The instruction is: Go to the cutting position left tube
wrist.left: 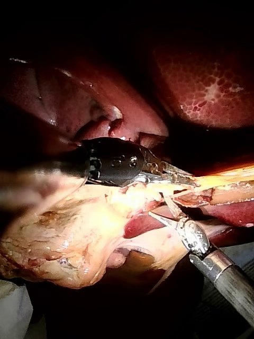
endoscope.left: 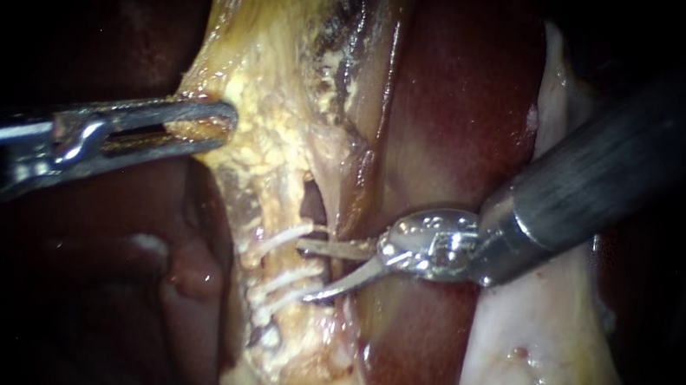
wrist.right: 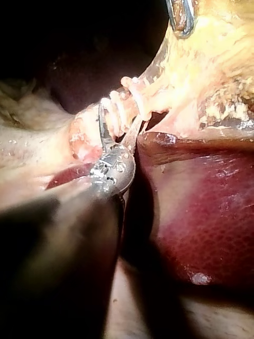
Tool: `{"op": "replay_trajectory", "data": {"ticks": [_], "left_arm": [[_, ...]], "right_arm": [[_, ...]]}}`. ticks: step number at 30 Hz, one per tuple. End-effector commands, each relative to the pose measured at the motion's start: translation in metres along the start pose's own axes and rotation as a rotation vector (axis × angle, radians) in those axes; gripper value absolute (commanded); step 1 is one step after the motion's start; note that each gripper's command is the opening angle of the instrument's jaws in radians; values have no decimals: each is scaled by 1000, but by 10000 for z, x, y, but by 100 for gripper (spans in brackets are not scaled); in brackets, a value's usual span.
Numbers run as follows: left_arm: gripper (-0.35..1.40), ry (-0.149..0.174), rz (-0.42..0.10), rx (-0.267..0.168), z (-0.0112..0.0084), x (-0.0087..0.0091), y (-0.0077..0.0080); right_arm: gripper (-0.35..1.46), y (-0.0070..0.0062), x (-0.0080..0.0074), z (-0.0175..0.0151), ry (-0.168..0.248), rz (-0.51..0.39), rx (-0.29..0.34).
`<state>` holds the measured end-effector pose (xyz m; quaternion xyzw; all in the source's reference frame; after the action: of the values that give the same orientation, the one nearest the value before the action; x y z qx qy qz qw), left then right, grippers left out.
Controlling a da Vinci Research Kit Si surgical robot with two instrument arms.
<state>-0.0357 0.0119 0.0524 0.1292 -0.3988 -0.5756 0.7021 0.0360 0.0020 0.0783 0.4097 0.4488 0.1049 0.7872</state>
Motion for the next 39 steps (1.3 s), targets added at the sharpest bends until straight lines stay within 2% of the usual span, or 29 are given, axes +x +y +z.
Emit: {"op": "replay_trajectory", "data": {"ticks": [1,11,15,19,25,31,39], "left_arm": [[-35,0,0,0,0,0,0],[-35,0,0,0,0,0,0],[-35,0,0,0,0,0,0],[-35,0,0,0,0,0,0],[-35,0,1,1,0,0,1],[-35,0,1,1,0,0,2],[-35,0,1,0,2,0,5]], "right_arm": [[125,1,1,1,-2,-2,1],[121,5,4,8,19,1,34],[119,3,6,10,62,0,76],[118,-1,11,14,118,-2,147],[116,-3,23,27,163,0,224],[114,-4,28,37,160,3,263],[114,-2,20,53,163,22,289]]}}
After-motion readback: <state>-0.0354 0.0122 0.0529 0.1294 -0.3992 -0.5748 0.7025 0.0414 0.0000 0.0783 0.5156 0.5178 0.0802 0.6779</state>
